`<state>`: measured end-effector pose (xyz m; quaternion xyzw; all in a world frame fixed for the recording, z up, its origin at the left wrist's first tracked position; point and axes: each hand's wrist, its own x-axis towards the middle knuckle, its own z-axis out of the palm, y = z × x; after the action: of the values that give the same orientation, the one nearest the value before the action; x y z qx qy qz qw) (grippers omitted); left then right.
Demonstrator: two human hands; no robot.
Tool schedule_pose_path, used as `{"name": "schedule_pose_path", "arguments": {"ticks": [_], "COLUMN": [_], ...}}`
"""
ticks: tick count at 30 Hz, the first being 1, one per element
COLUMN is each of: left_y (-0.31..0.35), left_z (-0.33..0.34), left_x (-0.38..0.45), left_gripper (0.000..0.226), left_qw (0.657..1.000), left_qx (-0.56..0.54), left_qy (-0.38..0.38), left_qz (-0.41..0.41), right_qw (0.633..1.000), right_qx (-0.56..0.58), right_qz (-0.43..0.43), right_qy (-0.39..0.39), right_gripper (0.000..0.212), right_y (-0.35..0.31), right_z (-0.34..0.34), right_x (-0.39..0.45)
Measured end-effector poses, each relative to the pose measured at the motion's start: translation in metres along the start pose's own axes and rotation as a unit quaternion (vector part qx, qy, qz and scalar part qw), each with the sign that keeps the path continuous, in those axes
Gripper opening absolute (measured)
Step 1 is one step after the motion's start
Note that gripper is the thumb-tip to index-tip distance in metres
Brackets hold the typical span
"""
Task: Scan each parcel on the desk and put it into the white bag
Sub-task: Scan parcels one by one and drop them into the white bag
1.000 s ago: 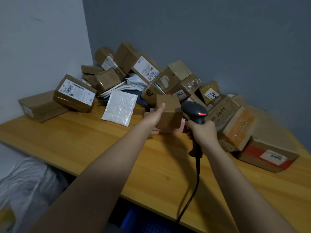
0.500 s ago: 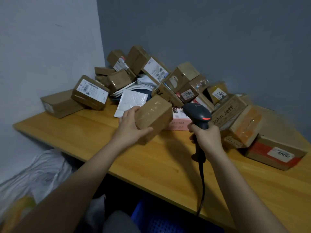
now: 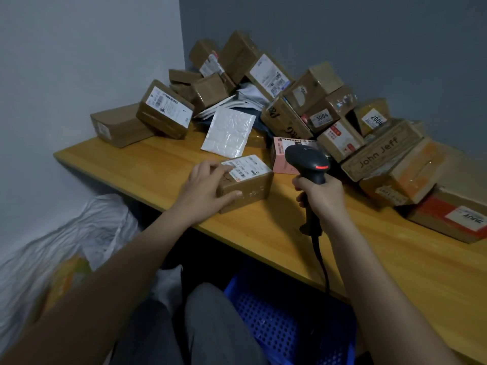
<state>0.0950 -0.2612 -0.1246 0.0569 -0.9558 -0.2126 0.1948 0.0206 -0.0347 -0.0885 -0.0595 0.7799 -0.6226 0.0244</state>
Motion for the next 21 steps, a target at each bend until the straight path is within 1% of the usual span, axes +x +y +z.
{"name": "schedule_pose_path", "arguments": {"ticks": [2, 5, 8, 9, 11, 14, 15, 16, 19, 21], "left_y": [0.003, 0.004, -0.001, -0.002, -0.004, -0.008, -0.01, -0.012, -0.015, -0.015], "left_z": [0.002, 0.002, 0.002, 0.001, -0.003, -0.017, -0.022, -0.028, -0.034, -0.027], "left_x": [0.005, 0.016, 0.024, 0.024, 0.025, 0.022, 0.021, 0.02, 0.019, 0.016], "left_gripper": [0.076, 0.097, 0.124, 0.126, 0.117, 0.105, 0.1, 0.094, 0.075, 0.064], "left_qw": [0.997, 0.978, 0.955, 0.951, 0.949, 0.945, 0.948, 0.955, 0.98, 0.981], "left_qx": [-0.015, -0.095, -0.179, -0.19, -0.199, -0.216, -0.207, -0.189, -0.112, -0.08], "left_qy": [0.015, -0.026, -0.083, -0.087, -0.086, -0.142, -0.155, -0.147, -0.051, 0.011], "left_qz": [-0.067, -0.186, -0.222, -0.227, -0.23, -0.199, -0.184, -0.173, -0.156, -0.175], "right_qw": [1.0, 1.0, 1.0, 1.0, 1.0, 0.999, 0.999, 0.999, 0.997, 0.996], "right_qx": [-0.006, -0.016, -0.019, -0.02, -0.021, -0.014, -0.007, -0.002, -0.005, -0.014], "right_qz": [0.004, 0.003, 0.002, 0.003, 0.004, 0.01, 0.013, 0.017, 0.024, 0.023], "right_qy": [-0.001, -0.001, -0.012, -0.016, -0.023, -0.032, -0.037, -0.044, -0.073, -0.088], "right_gripper": [0.018, 0.02, 0.019, 0.02, 0.021, 0.022, 0.022, 0.022, 0.019, 0.015], "right_y": [0.001, 0.003, 0.006, 0.007, 0.008, 0.007, 0.007, 0.006, 0.003, 0.0], "right_z": [0.003, 0.005, 0.005, 0.005, 0.003, 0.0, -0.002, -0.004, -0.004, 0.001], "right_x": [-0.001, -0.001, -0.001, -0.001, -0.001, -0.003, -0.003, -0.002, 0.001, 0.004]}}
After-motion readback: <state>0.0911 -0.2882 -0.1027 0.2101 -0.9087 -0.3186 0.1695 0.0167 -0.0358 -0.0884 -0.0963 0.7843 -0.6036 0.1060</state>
